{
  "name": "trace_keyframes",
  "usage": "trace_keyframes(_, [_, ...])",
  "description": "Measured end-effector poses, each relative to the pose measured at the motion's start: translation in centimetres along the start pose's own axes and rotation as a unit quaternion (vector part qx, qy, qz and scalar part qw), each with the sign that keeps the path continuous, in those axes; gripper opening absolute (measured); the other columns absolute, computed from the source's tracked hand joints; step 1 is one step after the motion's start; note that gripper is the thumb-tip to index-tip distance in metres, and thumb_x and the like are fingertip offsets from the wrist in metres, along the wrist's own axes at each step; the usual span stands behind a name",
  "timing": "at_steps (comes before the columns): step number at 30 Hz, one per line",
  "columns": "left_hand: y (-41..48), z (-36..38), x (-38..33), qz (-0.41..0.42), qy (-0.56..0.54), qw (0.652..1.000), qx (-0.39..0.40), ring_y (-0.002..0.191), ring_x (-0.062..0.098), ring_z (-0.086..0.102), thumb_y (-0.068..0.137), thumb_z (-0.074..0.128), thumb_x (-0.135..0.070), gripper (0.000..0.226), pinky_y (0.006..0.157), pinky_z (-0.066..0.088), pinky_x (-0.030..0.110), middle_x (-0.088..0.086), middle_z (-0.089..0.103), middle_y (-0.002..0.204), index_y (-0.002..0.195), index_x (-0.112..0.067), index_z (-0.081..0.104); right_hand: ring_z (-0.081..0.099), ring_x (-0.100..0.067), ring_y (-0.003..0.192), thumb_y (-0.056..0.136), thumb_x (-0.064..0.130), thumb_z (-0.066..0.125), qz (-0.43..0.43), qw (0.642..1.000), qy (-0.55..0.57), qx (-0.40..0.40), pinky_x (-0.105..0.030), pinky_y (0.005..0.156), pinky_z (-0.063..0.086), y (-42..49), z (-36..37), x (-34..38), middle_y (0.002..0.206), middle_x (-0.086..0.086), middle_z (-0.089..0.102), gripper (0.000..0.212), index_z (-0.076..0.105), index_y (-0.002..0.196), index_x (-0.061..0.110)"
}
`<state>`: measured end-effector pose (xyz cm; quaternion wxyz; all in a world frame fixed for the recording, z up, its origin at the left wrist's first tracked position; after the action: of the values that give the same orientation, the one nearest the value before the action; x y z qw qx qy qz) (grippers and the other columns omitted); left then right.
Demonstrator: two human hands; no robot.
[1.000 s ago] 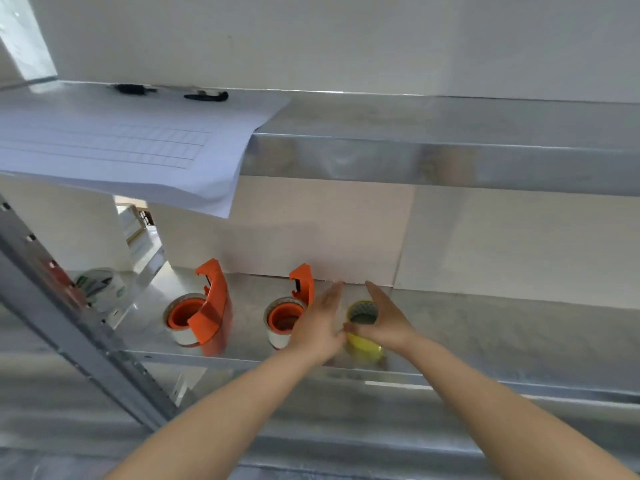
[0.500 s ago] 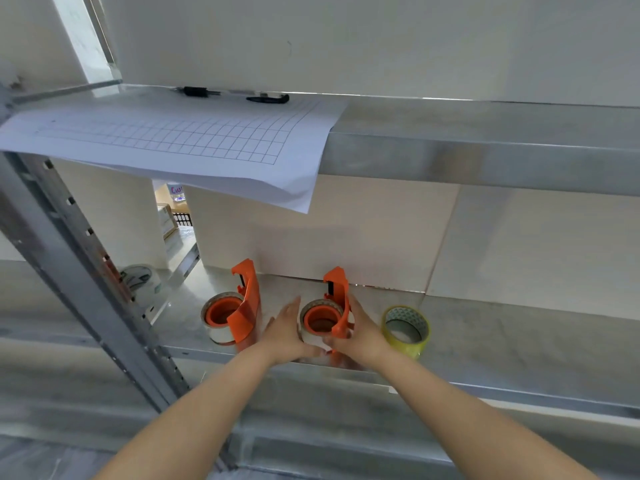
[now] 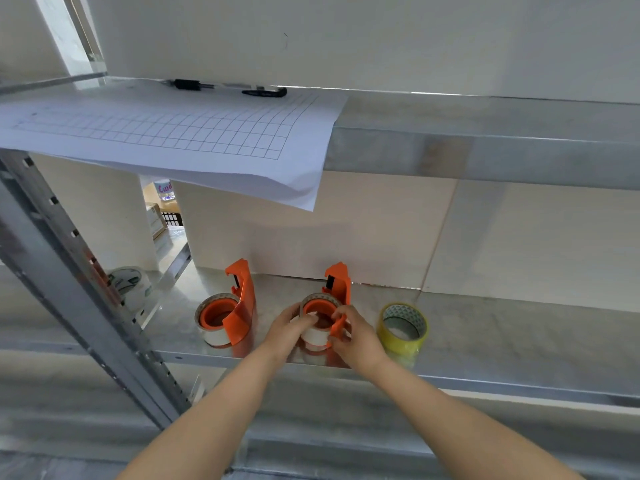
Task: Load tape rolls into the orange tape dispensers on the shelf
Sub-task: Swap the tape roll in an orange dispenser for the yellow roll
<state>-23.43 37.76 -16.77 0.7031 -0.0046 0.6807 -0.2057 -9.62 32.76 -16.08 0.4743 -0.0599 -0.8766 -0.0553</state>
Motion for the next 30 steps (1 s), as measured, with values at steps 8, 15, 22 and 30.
trace_keyframes(8, [-0.3, 0.9, -1.2, -0.127, -0.261, 0.957, 0.016, 0.098, 0.030, 0.062, 0.081, 0.053, 0.001, 0.020, 0.080, 0.053, 0.039, 0.019, 0.064, 0.104, 0.100, -0.002, 0.059, 0.053, -0.017, 0.069, 0.067, 0.007, 0.057, -0.042, 0.996, 0.034, -0.069, -0.036, 0.066, 0.048, 0.8, -1.6, 1.6, 0.075, 0.007, 0.054, 0.029, 0.044, 0.075, 0.032])
trace_keyframes(15, [-0.6, 2.2, -2.4, -0.130, -0.347, 0.927, 0.047, 0.096, 0.029, 0.062, 0.076, 0.049, 0.000, 0.033, 0.080, 0.051, 0.038, 0.017, 0.067, 0.101, 0.108, -0.004, 0.056, 0.054, -0.025, 0.106, 0.076, -0.008, 0.043, -0.018, 0.995, 0.005, -0.095, -0.025, 0.082, 0.039, 1.9, -4.6, 0.7, 0.115, -0.006, 0.056, 0.040, 0.050, 0.109, 0.013])
trace_keyframes(22, [-1.2, 4.2, -3.6, -0.075, -0.396, 0.915, 0.021, 0.085, 0.026, 0.064, 0.081, 0.048, -0.003, 0.020, 0.080, 0.051, 0.037, 0.014, 0.070, 0.083, 0.095, -0.005, 0.061, 0.036, -0.022, 0.135, 0.074, 0.025, 0.063, -0.203, 0.952, -0.193, -0.123, -0.051, 0.114, 0.017, 0.1, -4.4, 2.5, 0.138, -0.001, 0.048, 0.035, 0.063, 0.109, 0.024])
trace_keyframes(30, [-2.4, 6.0, -3.9, -0.071, -0.491, 0.868, 0.017, 0.069, 0.020, 0.071, 0.086, 0.055, -0.029, 0.028, 0.059, 0.057, 0.027, 0.012, 0.073, 0.077, 0.092, -0.003, 0.065, 0.059, -0.008, 0.093, 0.076, 0.033, 0.059, -0.247, 0.930, -0.172, -0.210, -0.029, 0.111, 0.005, -0.6, -3.8, 4.4, 0.084, 0.012, 0.068, 0.009, 0.064, 0.082, 0.028])
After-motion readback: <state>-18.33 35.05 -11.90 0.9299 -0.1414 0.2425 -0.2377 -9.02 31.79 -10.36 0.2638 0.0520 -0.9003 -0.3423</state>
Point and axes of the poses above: each hand's wrist, its own y-axis towards the middle knuckle, its own z-axis out of the palm, x = y × z, the point moved 2 cm from there along y, towards the middle knuckle
